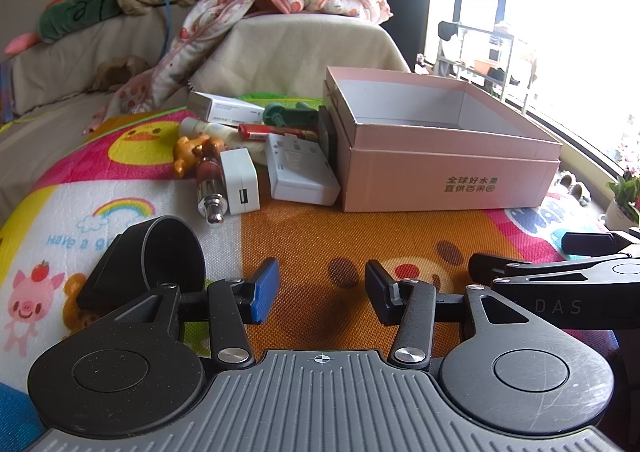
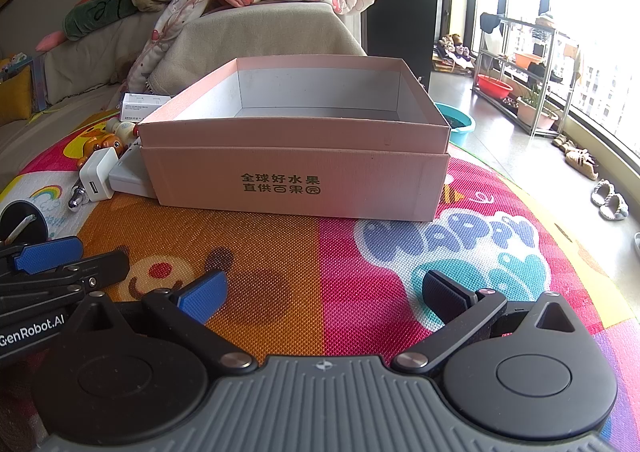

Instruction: Organize rigid objects

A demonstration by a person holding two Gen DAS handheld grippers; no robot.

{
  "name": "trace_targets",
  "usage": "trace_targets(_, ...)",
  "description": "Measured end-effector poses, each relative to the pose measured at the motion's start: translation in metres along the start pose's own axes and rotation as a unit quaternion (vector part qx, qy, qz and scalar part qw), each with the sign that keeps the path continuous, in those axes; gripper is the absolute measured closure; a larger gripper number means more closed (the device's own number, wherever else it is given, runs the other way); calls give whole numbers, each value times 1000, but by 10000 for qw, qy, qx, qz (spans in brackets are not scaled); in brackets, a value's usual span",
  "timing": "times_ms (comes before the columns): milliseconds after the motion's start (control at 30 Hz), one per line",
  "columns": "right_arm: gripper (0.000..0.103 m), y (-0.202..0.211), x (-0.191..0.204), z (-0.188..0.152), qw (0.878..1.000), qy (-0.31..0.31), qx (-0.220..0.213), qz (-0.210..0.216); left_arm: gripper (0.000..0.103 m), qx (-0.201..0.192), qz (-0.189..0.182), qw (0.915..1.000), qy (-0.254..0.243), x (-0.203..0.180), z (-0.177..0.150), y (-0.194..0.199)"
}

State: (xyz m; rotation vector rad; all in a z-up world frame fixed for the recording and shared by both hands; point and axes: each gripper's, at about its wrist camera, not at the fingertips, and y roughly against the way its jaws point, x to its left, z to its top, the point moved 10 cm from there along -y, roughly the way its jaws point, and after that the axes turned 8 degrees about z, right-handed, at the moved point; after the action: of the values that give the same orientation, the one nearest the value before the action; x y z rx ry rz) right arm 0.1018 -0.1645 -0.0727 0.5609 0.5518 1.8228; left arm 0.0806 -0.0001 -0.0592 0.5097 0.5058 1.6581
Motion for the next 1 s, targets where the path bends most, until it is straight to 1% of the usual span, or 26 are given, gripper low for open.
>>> trace_targets(667,0,-1,0,0,10000,-2,0,0,51,1,3,10000,-3,0,0,0)
trace_targets(1000,0,-1,0,0,10000,-4,0,2,51,-5,60,10000,-78,-1,-1,-1)
